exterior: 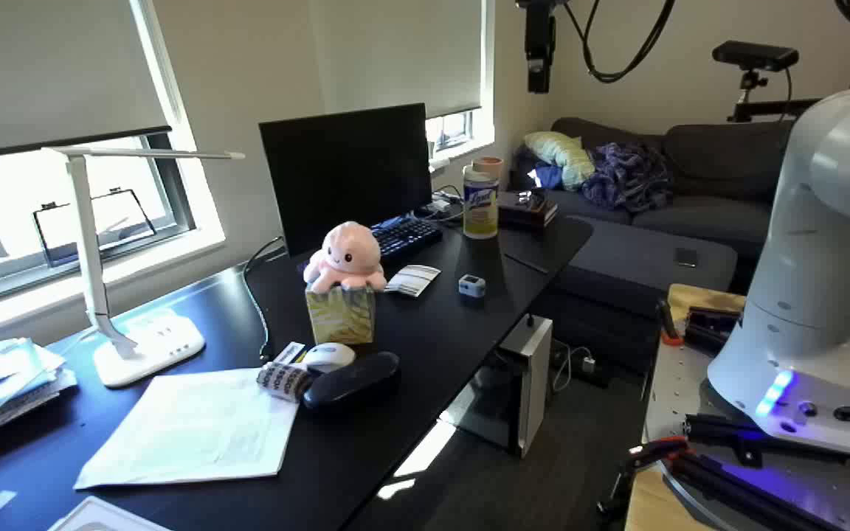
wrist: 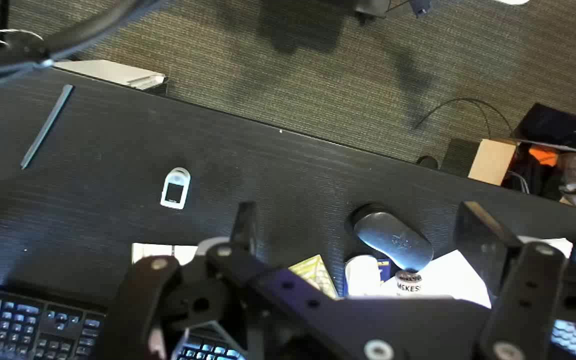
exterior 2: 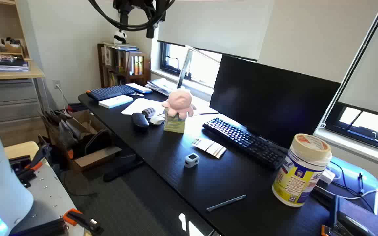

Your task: Put the object in the middle of the masking tape

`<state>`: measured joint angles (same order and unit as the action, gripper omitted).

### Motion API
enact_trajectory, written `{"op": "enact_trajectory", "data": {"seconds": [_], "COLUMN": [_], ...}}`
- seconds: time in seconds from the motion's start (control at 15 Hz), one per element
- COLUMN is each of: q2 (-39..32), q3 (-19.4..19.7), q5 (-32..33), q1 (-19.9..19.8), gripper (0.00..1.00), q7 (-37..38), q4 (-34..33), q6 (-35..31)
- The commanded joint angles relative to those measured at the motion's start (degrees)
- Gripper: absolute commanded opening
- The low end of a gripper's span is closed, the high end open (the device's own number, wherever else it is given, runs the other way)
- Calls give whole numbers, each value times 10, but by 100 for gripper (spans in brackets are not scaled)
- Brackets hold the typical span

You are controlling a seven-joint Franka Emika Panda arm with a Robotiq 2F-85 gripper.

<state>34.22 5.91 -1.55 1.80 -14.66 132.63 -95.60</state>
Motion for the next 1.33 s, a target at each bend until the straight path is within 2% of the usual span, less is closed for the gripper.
{"op": "enact_trajectory", "data": {"seconds": [0.0, 0.33, 0.53, 0.87, 1.27], "q2": [-1, -62, -118, -243, -404], "q3": [-2, 15, 30, 41, 43], "q5": [-1, -7, -9, 7, -8], "q1": [-3, -9, -19, -46, -75], "gripper": [100, 100, 100, 100, 100], "q7": [-1, -8, -6, 10, -1], "q4": [-2, -14, -16, -18, -38], "q6": [2, -54, -121, -219, -336]}}
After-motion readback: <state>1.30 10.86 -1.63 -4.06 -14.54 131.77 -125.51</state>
